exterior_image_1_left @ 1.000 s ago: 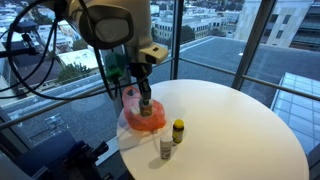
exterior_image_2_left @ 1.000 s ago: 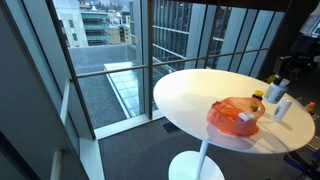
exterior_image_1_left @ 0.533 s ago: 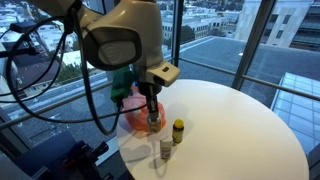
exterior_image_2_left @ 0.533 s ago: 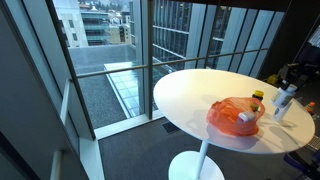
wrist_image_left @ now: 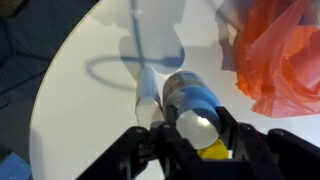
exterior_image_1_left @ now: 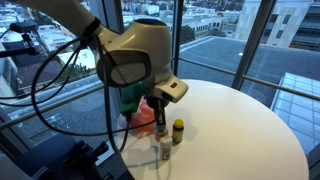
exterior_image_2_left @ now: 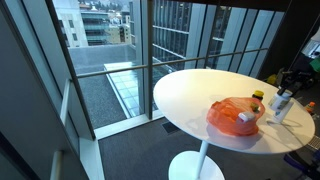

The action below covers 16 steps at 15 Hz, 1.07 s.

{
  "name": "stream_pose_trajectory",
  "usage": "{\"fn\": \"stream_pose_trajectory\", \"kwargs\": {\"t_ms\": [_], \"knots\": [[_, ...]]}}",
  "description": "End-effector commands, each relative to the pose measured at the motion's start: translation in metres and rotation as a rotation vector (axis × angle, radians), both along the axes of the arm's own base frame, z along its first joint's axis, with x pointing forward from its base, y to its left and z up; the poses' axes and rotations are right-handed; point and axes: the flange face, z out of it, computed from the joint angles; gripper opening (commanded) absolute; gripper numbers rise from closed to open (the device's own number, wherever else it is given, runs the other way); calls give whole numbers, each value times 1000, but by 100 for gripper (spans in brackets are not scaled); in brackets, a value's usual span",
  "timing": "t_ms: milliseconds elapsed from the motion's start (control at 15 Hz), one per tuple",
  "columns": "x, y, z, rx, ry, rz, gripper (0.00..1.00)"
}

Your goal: Take the white bottle out of the carrier bag

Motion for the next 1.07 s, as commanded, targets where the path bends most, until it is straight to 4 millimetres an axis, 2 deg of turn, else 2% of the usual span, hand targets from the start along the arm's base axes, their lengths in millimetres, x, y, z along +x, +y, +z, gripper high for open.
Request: {"fn": "stream_pose_trajectory", "kwargs": {"t_ms": [0,1000], "knots": [[14,-2,-6,-20,4,-10,19],[55,26,-38,-22,35,76,19]]}}
